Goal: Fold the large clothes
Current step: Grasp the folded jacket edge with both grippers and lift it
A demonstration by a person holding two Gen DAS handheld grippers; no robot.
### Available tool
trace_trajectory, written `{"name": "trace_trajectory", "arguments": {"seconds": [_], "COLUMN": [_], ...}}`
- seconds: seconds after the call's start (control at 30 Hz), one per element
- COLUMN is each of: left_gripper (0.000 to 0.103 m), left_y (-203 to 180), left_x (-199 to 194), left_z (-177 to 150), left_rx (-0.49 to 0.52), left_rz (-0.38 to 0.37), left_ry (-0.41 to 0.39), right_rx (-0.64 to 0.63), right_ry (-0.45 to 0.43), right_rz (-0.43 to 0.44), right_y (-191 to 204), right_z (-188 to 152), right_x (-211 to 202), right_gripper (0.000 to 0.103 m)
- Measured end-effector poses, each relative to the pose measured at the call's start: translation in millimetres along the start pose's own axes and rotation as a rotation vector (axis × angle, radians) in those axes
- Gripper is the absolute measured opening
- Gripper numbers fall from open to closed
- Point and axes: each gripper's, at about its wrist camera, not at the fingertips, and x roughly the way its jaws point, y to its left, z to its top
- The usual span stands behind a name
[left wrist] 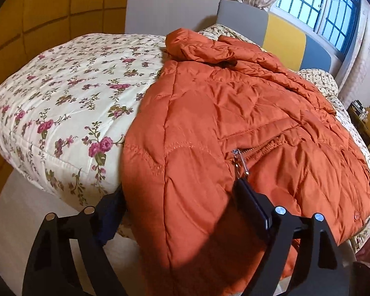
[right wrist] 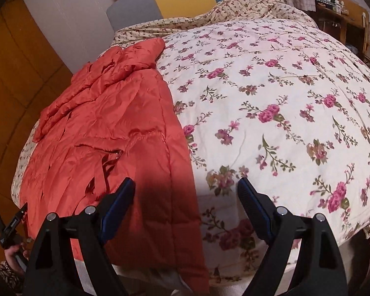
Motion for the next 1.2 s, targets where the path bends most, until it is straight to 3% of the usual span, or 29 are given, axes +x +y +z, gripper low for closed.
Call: {"name": "trace_trajectory", "arguments": {"seconds": [0.17, 0.27, 0.37, 0.43, 0.47, 0.57, 0.63, 0.7, 0.73, 1.03, 1.2], "left_gripper": [0.085, 0.085, 0.085, 0.085, 0.085, 0.069, 0.040, 0.023, 0.019, 0.016, 0.016], "left_y": [6, 8, 9, 10, 10, 6, 0, -10, -17, -37, -19], "left_x": [-5, -6, -1, 3, 3, 0, -6, -18, -24, -68, -87], "left_z": [-10, -15, -17, -20, -21, -19, -18, -16, -14, -19, -19], "left_rx": [-0.024, -0.036, -0.052, -0.076, -0.088, -0.079, -0.039, 0.011, 0.046, 0.116, 0.018], "left_rz": [-0.021, -0.038, -0.062, -0.080, -0.086, -0.093, -0.093, -0.122, -0.115, -0.227, -0.303], "left_ry": [0.005, 0.011, 0.036, 0.058, 0.067, 0.089, 0.085, 0.070, 0.059, 0.008, 0.006], "right_rx": [0.005, -0.016, -0.034, -0.037, -0.036, -0.040, -0.040, -0.035, -0.040, -0.109, -0.090], "right_ry": [0.014, 0.019, 0.028, 0.040, 0.045, 0.043, 0.025, 0.019, 0.014, 0.040, 0.055], "right_rz": [0.018, 0.019, 0.048, 0.080, 0.090, 0.123, 0.152, 0.181, 0.193, 0.204, 0.292], "right_y": [-2, 2, 9, 13, 15, 18, 19, 18, 17, 16, 15], "right_z": [-8, -12, -13, -14, -14, -13, -11, -9, -9, -19, -21], "right_x": [-3, -2, 0, 4, 5, 2, -5, -12, -17, -51, -72], "right_gripper": [0.085, 0.080, 0.066, 0.046, 0.042, 0.020, 0.013, 0.010, 0.010, 0.008, 0.008]}}
